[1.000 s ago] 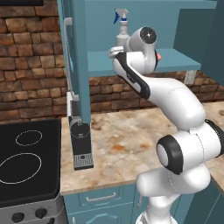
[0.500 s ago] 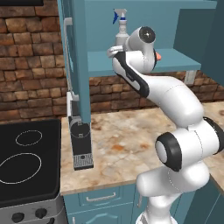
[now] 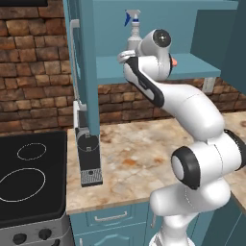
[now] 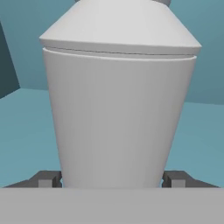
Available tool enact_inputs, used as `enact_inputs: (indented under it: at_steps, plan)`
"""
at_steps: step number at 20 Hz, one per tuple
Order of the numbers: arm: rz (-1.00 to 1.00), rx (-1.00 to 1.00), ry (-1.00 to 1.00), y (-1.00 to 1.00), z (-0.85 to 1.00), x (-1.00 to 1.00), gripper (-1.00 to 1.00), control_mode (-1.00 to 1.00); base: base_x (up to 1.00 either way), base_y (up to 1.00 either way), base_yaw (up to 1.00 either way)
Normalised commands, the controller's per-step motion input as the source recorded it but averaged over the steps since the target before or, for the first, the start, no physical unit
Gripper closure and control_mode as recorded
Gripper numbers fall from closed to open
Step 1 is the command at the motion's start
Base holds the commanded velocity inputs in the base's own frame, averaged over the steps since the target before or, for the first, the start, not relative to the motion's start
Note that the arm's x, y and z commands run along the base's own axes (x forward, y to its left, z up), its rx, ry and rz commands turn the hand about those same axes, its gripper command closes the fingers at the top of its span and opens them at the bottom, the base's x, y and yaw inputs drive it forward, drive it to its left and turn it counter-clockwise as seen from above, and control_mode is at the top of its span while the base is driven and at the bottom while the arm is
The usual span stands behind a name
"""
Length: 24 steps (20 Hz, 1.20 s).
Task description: Locate and retrieve the spray and bar soap from the cabinet. Place them next to the sink.
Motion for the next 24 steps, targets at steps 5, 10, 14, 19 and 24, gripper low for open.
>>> enact_inputs:
  at_steps: [5, 10, 14, 19, 24]
  plan:
    - [0.00, 0.00, -0.01, 0.05, -0.15, -0.22, 1.00, -1.00, 0.00, 0.00, 0.00]
    - [0.00, 0.01, -0.03, 0.01, -0.05, -0.27, 1.00, -1.00, 0.00, 0.00, 0.00]
    - [0.00, 0.01, -0.05, 0.00, 0.00, -0.29, 1.00, -1.00, 0.00, 0.00, 0.00]
    - [0.00, 0.01, -0.04, 0.00, 0.00, -0.34, 1.00, -1.00, 0.00, 0.00, 0.00]
    - [0.00, 0.01, -0.04, -0.01, 0.09, -0.33, 1.00, -1.00, 0.00, 0.00, 0.00]
